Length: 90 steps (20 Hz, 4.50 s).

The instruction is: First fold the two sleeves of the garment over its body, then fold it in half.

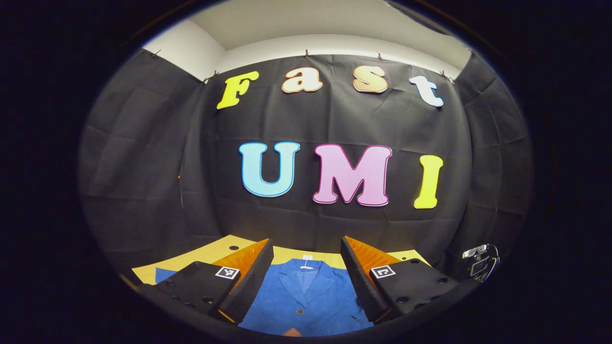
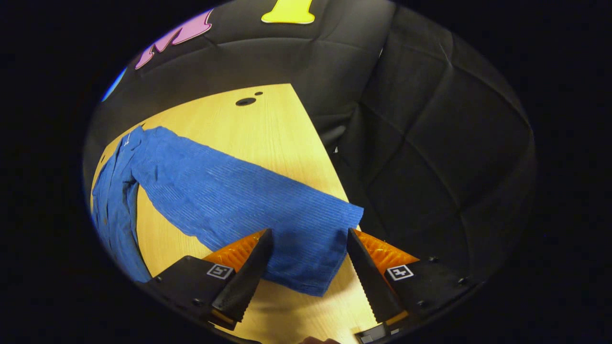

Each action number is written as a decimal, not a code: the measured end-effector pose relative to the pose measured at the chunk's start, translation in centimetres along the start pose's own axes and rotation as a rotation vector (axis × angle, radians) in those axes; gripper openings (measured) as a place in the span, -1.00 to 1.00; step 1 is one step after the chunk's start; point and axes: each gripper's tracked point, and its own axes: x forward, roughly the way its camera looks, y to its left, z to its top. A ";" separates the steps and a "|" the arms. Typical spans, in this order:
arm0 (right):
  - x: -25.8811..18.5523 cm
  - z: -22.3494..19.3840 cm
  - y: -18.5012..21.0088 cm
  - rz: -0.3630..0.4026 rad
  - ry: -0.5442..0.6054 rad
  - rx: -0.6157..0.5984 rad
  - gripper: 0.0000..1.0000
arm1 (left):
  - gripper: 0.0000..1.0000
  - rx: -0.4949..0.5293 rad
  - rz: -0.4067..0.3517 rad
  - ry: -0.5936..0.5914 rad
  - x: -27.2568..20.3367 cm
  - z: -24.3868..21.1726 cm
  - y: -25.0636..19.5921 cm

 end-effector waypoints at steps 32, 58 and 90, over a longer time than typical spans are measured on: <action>0.9 0.0 1.8 0.121 0.056 0.054 -0.94 | 0.60 0.025 0.089 -0.066 -5.2 1.6 1.5; -17.2 -1.2 13.0 0.162 -0.218 0.060 -0.95 | 0.64 -0.192 -0.147 -0.073 0.0 -0.5 10.0; -18.2 6.8 53.5 0.520 -0.253 -0.384 -0.96 | 0.64 0.004 0.062 -0.041 -1.1 -0.3 25.5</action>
